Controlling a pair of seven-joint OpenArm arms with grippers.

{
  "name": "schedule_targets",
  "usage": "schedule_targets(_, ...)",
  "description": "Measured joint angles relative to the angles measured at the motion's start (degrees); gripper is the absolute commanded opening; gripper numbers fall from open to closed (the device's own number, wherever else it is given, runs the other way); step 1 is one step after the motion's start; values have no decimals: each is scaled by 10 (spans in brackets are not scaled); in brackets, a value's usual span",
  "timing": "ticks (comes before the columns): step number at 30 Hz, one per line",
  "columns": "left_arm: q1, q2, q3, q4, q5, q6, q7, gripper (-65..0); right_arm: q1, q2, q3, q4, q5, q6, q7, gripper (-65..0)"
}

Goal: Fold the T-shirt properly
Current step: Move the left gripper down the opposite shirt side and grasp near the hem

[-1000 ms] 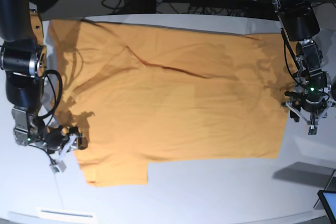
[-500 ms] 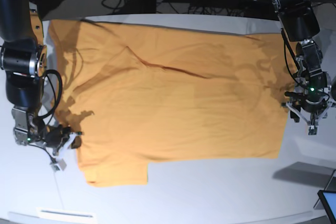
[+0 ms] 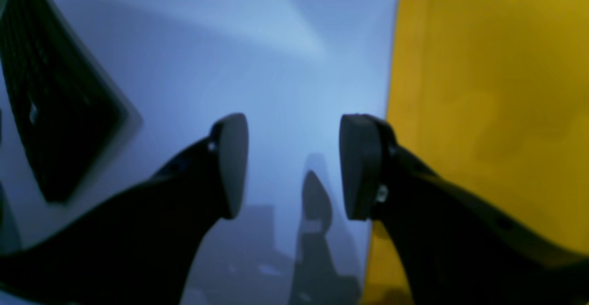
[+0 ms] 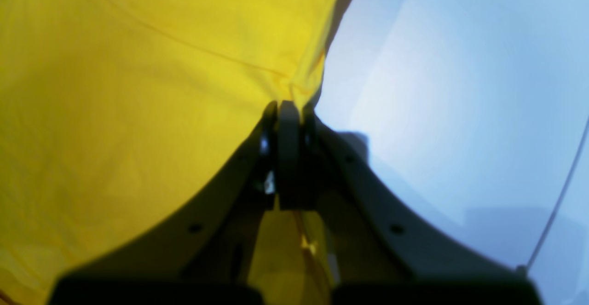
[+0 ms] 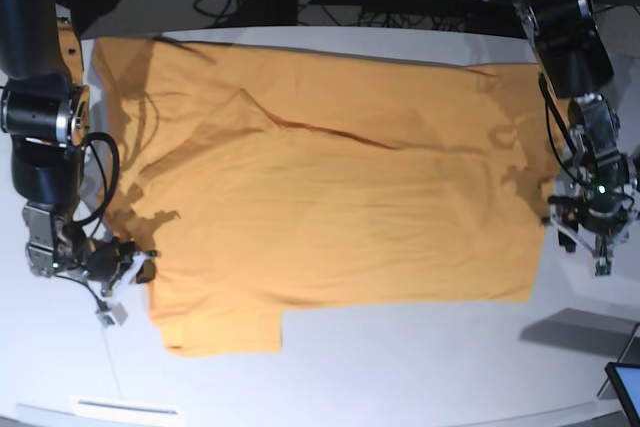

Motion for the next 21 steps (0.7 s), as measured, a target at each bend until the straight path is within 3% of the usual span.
schedule_targets(5, -53, -11, -2, -86, 3, 2, 5, -331, -2, 1, 0, 0, 0, 0, 4, -649)
schedule_targets(9, -91, -9, -1, -129, 0, -69, 0, -331, -5, 1, 0, 0, 6, 0, 6, -649)
schedule_targets(11, -106, -7, -1, -159, -1, -72, -6, -331, -5, 1, 0, 0, 6, 0, 6, -649)
schedule_targets(18, -178, -27, -1, -318, -16, -77, -96, -331, -10, 1, 0, 4, 9, 0, 9, -649)
schedule_targets(21, -195, -52, -1, -356, -83, -146, -108, -331, -13, 1, 0, 6, 11, 0, 13, -649)
